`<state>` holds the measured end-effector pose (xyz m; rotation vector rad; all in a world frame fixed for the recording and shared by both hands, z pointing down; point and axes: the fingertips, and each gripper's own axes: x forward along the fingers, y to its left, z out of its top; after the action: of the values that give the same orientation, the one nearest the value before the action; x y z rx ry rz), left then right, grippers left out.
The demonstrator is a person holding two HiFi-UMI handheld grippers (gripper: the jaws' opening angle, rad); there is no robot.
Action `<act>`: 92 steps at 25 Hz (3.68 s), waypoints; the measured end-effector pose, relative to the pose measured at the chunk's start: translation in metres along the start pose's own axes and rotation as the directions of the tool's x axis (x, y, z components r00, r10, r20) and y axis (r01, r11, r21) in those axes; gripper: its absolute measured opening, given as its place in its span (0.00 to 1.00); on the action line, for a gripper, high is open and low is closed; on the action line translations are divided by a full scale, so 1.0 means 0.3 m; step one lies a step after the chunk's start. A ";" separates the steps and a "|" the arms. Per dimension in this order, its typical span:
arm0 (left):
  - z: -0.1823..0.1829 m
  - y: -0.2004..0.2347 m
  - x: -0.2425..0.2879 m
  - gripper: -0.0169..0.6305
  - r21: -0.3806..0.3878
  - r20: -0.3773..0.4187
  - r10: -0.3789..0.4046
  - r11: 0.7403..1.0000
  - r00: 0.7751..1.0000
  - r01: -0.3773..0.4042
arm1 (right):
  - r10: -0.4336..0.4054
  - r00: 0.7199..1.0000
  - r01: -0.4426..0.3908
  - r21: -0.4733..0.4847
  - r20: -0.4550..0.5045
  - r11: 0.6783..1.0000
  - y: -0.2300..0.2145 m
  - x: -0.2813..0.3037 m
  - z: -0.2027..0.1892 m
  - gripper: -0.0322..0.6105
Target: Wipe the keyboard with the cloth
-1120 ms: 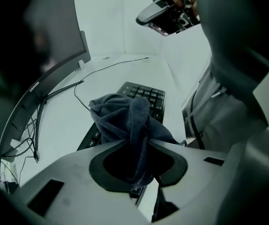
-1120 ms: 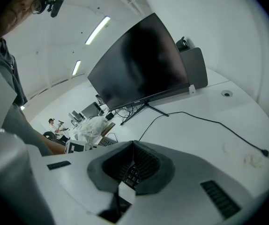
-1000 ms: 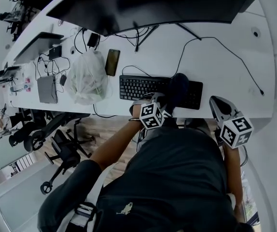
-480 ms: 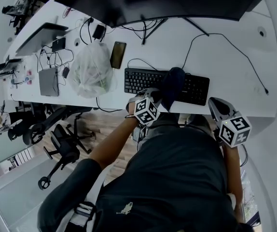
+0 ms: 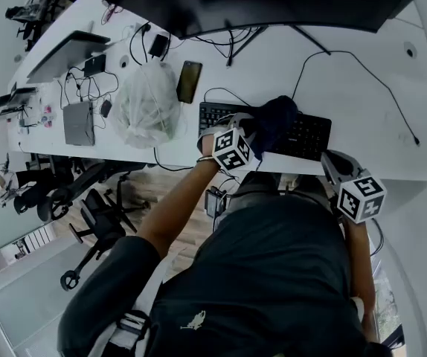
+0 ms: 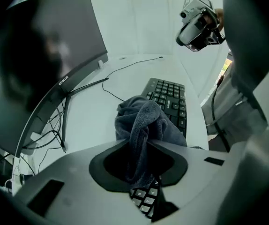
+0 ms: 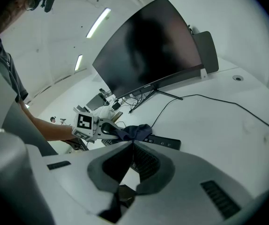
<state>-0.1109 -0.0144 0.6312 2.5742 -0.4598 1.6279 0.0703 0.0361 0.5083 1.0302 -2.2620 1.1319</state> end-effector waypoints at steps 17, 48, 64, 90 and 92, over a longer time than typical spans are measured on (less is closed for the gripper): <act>0.042 -0.133 0.017 0.15 0.040 0.031 -0.084 0.996 0.996 0.083 | 0.013 0.999 -0.012 0.006 -0.035 1.000 0.012 0.082 0.017 0.06; -0.022 -0.106 0.018 0.15 -0.028 0.046 -0.078 0.996 0.996 0.079 | 0.002 0.996 0.003 0.059 -0.088 0.998 -0.090 0.134 -0.017 0.06; -0.166 -0.052 -0.038 0.15 -0.108 0.055 -0.009 0.994 0.998 0.015 | 0.016 0.988 -0.008 0.051 -0.151 0.999 0.005 0.193 -0.152 0.06; -0.127 0.038 -0.025 0.15 -0.058 0.076 0.092 0.994 0.993 -0.088 | 0.008 0.984 0.001 0.050 -0.180 0.999 0.026 0.202 -0.195 0.06; -0.191 -0.035 -0.050 0.15 -0.074 0.052 0.046 0.996 0.998 -0.042 | -0.001 0.984 0.012 0.060 -0.181 0.998 0.017 0.200 -0.204 0.06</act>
<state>-0.1637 0.0109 0.6442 2.5777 -0.5720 1.5279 0.0298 0.0616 0.5794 0.9173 -2.0924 1.2451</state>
